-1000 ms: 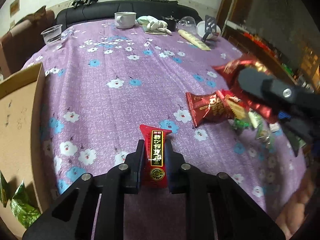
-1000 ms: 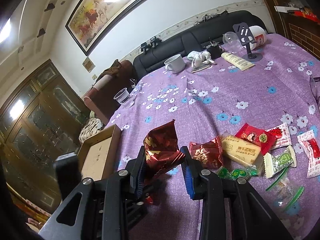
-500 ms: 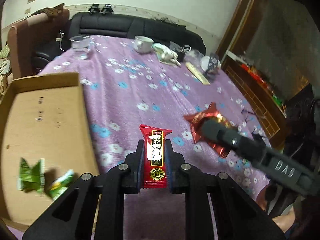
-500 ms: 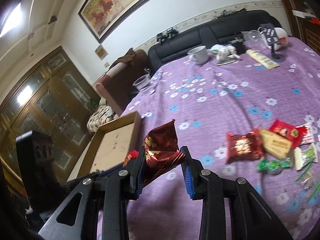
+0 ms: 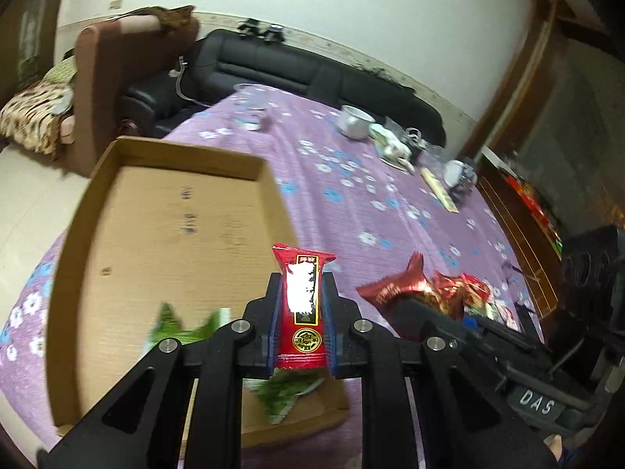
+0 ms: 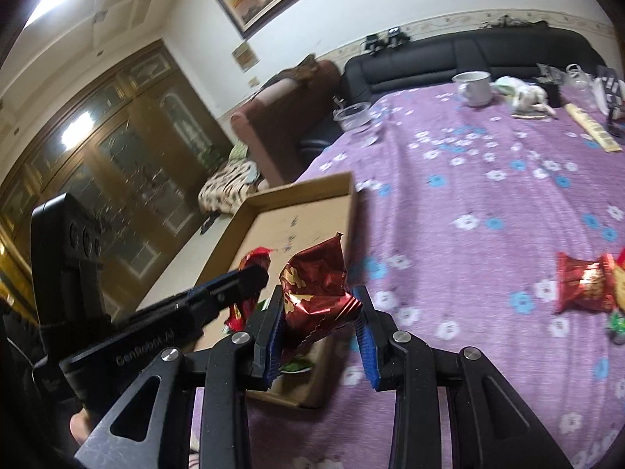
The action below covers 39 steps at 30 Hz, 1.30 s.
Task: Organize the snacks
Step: 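Carry the red packet with the left gripper and brown-red candy with the right over the box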
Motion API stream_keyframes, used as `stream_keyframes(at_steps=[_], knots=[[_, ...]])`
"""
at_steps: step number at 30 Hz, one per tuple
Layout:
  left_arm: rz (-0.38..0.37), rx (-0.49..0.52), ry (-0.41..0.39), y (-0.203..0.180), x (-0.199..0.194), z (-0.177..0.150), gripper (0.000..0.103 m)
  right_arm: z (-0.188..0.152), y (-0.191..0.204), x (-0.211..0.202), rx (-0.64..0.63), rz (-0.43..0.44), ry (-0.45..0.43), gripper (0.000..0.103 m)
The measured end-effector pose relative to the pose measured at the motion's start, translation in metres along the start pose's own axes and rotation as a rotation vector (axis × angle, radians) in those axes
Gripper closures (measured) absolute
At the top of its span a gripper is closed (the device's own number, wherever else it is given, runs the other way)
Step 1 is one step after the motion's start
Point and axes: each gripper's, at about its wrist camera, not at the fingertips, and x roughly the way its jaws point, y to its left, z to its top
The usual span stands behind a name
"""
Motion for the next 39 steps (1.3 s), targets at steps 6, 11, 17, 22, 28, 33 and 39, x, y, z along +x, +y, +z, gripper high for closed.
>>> stream_keyframes(at_steps=[6, 11, 17, 22, 28, 33, 39], knots=[[0.034, -0.053, -0.016, 0.028, -0.004, -0.002, 0.087, -0.005, 0.018, 0.012, -0.047, 0.003, 0.030, 0.070], [0.054, -0.079, -0.017, 0.048, -0.004, -0.005, 0.087, -0.009, 0.023, 0.017, -0.069, -0.011, 0.038, 0.070], [0.076, -0.089, -0.003, 0.059, 0.007, -0.008, 0.087, -0.011, 0.027, 0.038, -0.094, -0.022, 0.087, 0.070], [0.133, -0.076, -0.005, 0.066, 0.014, -0.012, 0.087, -0.012, 0.041, 0.061, -0.158, -0.036, 0.118, 0.070], [0.192, -0.073, -0.021, 0.076, 0.021, -0.016, 0.087, -0.018, 0.045, 0.082, -0.204, -0.057, 0.136, 0.070], [0.212, -0.065, -0.050, 0.079, 0.024, -0.019, 0.087, -0.025, 0.043, 0.092, -0.233, -0.059, 0.140, 0.070], [0.218, -0.064, -0.074, 0.079, 0.022, -0.020, 0.087, -0.029, 0.045, 0.095, -0.263, -0.064, 0.134, 0.070]])
